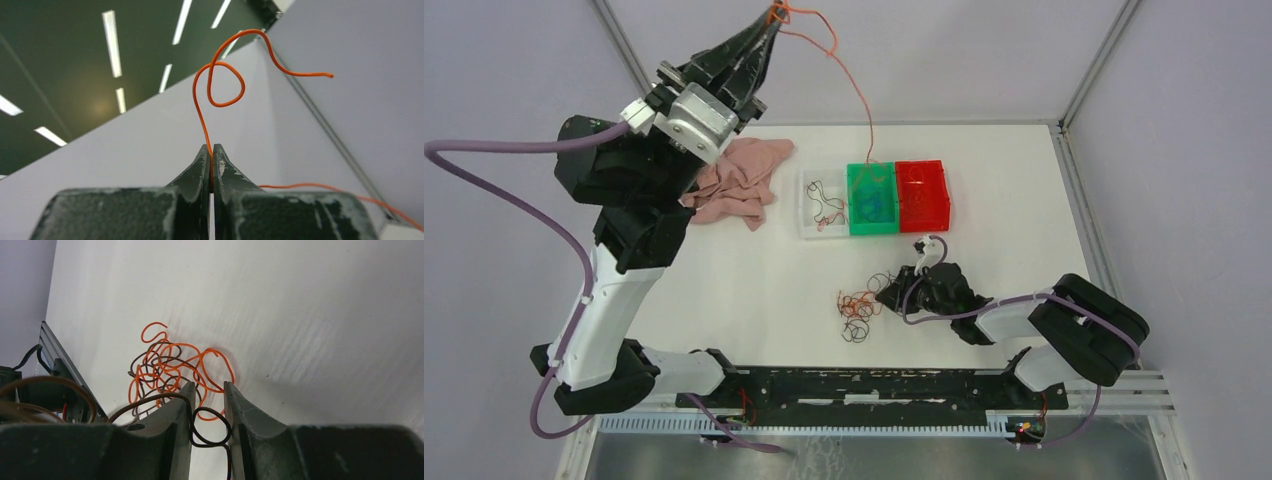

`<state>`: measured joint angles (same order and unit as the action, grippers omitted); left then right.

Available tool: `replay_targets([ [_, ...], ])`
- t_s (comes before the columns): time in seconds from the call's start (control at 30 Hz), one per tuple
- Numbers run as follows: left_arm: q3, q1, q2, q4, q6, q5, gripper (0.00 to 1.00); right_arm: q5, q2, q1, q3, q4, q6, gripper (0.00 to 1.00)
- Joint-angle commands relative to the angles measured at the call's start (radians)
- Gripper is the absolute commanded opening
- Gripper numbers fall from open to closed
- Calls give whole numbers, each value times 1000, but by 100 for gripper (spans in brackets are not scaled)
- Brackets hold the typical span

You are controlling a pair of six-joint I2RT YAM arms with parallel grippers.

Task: Untangle the cables

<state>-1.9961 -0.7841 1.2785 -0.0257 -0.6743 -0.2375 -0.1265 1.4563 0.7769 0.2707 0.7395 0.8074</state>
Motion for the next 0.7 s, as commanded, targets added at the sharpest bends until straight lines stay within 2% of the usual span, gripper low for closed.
replay_targets([
  [0.0,48,-5,-22,329,-143,209,3,19,8,3,-10,43,0,33],
  [0.1,37,-4,-11,404,-166,236,3,27,19,2,-21,48,3,31],
  [0.23,-7,-5,1,253,-99,157,3,15,23,2,-20,68,10,33],
  [0.33,17,-5,-5,185,-49,106,3,1,-21,2,-2,33,3,44],
  [0.47,56,-5,-7,128,0,81,3,15,-190,3,47,-154,-41,59],
  [0.67,143,-6,1,100,26,66,3,124,-457,1,173,-533,-184,72],
])
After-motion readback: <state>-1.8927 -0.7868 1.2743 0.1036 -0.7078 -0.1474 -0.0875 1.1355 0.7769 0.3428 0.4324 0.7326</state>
